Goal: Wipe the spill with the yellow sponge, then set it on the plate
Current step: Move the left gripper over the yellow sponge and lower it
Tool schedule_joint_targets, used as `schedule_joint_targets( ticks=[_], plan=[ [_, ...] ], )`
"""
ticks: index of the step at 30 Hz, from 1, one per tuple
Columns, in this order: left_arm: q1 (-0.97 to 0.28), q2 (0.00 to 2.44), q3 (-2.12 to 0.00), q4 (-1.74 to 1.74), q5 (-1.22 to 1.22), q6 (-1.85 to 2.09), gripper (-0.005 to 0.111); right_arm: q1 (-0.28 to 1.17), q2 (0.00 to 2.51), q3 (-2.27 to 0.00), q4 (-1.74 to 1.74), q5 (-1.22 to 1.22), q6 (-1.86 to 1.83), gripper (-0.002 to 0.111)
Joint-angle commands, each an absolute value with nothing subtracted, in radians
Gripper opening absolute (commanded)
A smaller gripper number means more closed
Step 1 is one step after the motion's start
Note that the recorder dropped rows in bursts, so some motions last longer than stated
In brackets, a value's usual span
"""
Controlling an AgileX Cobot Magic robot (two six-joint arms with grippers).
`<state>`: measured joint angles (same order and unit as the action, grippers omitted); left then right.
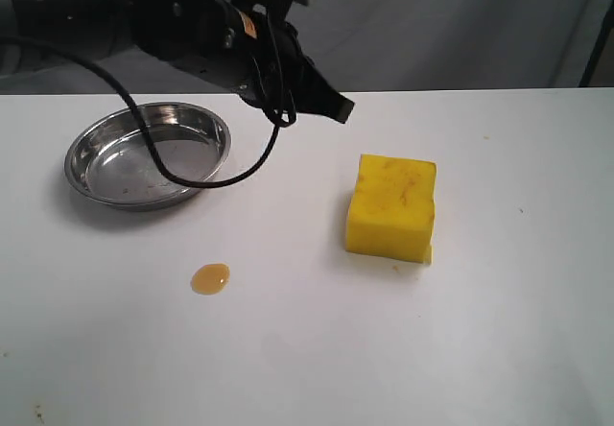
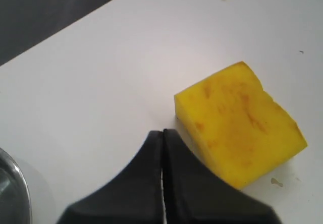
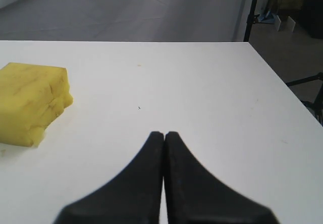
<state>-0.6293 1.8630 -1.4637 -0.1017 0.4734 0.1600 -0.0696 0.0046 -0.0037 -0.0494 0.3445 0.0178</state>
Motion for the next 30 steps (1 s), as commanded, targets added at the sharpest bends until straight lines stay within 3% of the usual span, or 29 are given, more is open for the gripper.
schedule_joint_targets(
  ticks=[1,8,21,23,26,30],
  plan=[
    [-0.63,1.899,-1.471,-0.162,0.444,0.211,0.0,-0.069,0.0,0.0,-0.045,0.342,0.008,0.0],
    [-0.75,1.952,-1.471,-0.401,0.401,0.668,0.0,-0.069,0.0,0.0,-0.045,0.342,0.008,0.0],
    [-0.771,2.025,-1.471,-0.432,0.193,0.59,0.003,-0.069,0.0,0.0,-0.045,0.342,0.008,0.0],
    [-0.771,2.025,-1.471,-0.432,0.187,0.577,0.012,-0.069,0.0,0.0,-0.045,0.342,0.008,0.0],
    [-0.771,2.025,-1.471,-0.432,0.179,0.577,0.041,-0.069,0.0,0.0,-0.045,0.342,0.008,0.0],
    [-0.771,2.036,-1.471,-0.463,0.145,0.518,0.099,-0.069,0.0,0.0,-0.045,0.342,0.008,0.0]
  ],
)
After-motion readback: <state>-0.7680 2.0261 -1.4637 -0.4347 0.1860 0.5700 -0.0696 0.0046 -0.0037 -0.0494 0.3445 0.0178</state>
